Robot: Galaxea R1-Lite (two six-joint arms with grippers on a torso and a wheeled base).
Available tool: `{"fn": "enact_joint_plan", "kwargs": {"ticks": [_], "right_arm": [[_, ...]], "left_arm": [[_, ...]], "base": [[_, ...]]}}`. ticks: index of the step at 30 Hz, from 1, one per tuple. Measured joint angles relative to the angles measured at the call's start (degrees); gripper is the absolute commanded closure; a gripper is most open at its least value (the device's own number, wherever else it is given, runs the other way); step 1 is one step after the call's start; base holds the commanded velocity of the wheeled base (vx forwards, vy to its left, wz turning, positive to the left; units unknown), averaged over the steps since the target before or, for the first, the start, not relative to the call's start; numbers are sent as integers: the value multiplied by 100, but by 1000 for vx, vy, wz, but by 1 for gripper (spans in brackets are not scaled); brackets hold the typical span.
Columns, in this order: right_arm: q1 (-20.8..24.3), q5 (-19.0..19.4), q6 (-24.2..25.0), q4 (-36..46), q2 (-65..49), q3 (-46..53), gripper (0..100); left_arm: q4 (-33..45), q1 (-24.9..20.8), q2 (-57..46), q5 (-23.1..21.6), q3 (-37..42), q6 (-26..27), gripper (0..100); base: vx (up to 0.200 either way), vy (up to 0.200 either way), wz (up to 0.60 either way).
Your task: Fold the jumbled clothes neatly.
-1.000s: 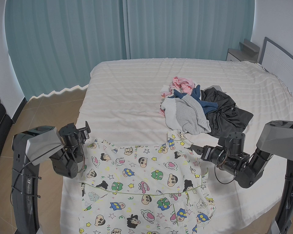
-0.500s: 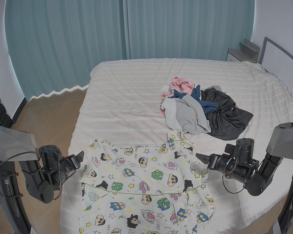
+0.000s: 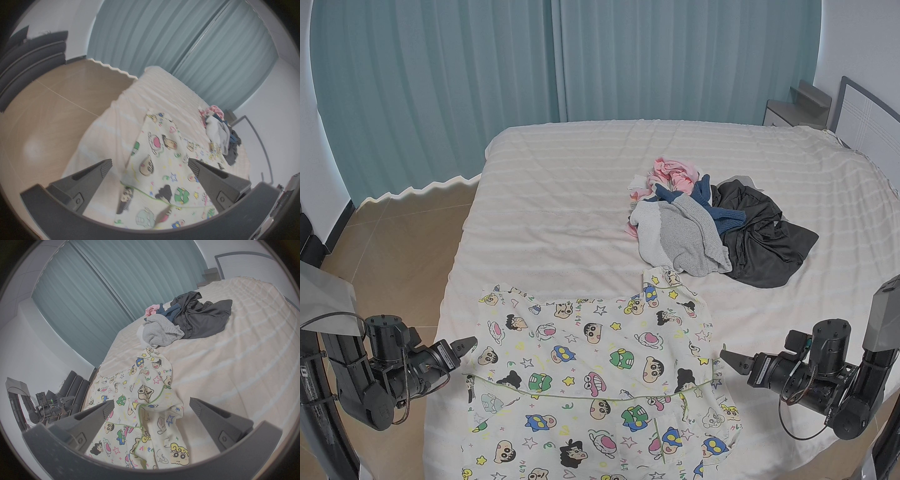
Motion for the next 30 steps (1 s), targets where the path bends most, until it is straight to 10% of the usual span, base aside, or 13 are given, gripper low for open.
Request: {"fn": "enact_joint_plan", "kwargs": {"ticks": [30], "right_arm": [[734,-38,138,-63,-1086,310,0]], "left_arm": [[477,-17,1519,-547,-1637,775,0]], "base": [[0,0,0]]}}
